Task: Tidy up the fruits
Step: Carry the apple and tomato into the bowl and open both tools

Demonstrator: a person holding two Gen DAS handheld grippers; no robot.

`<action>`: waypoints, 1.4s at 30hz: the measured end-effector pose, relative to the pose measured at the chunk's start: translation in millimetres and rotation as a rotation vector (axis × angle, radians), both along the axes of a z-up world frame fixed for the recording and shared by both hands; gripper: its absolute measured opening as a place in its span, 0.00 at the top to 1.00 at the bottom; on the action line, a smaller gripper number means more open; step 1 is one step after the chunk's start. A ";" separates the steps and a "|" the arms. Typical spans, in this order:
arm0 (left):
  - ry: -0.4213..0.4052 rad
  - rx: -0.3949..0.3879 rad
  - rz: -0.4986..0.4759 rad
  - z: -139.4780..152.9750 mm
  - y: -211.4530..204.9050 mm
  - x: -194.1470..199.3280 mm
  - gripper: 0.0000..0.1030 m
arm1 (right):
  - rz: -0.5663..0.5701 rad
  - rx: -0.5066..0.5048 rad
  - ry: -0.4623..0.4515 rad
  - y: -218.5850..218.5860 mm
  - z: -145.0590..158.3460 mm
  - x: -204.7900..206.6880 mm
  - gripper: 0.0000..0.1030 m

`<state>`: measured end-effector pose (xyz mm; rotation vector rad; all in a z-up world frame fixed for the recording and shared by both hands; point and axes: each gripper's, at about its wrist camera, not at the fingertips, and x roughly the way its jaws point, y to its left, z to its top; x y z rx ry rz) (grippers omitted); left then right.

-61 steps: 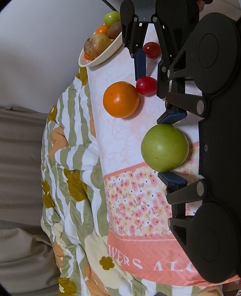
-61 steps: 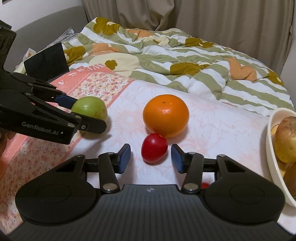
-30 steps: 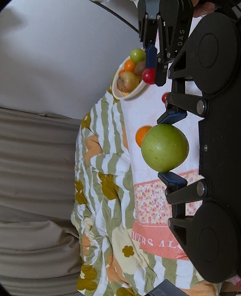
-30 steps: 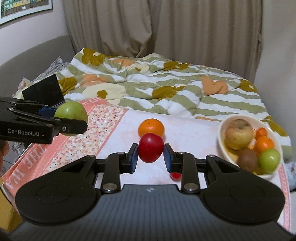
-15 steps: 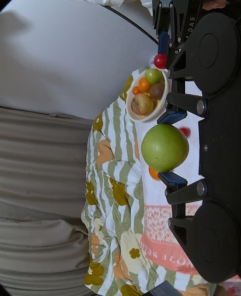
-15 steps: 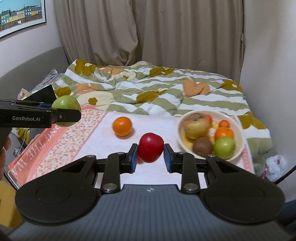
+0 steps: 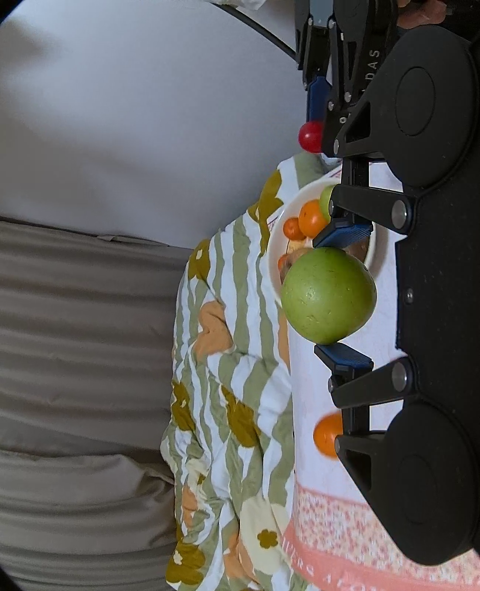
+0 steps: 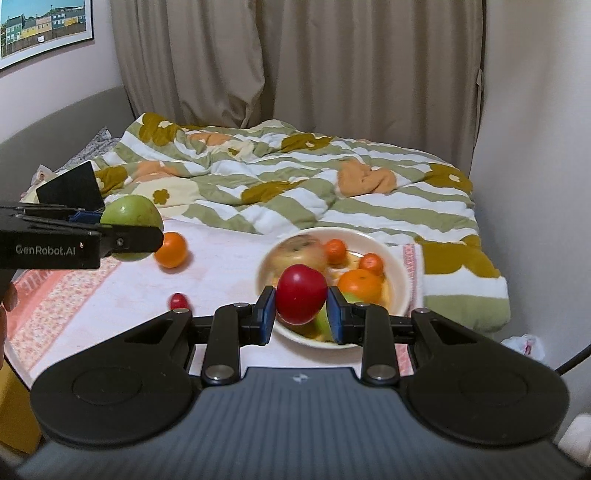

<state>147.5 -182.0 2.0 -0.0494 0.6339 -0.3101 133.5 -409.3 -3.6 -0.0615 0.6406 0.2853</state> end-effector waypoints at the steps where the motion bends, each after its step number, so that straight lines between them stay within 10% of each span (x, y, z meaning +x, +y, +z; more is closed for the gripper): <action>1: 0.004 0.003 -0.002 -2.7 -5.8 3.8 0.43 | -0.005 0.003 0.002 -5.8 -2.0 4.2 0.57; 24: 0.136 0.062 -0.041 -88.1 -55.7 94.4 0.43 | -0.125 0.041 0.125 -54.1 -62.7 85.2 0.57; 28: 0.107 0.059 -0.045 -85.6 -56.3 93.0 0.03 | -0.134 0.039 0.135 -54.5 -64.9 90.1 0.57; 42: 0.089 0.082 -0.001 -61.9 -33.3 71.8 0.02 | -0.125 0.045 0.205 -53.5 -82.5 110.9 0.57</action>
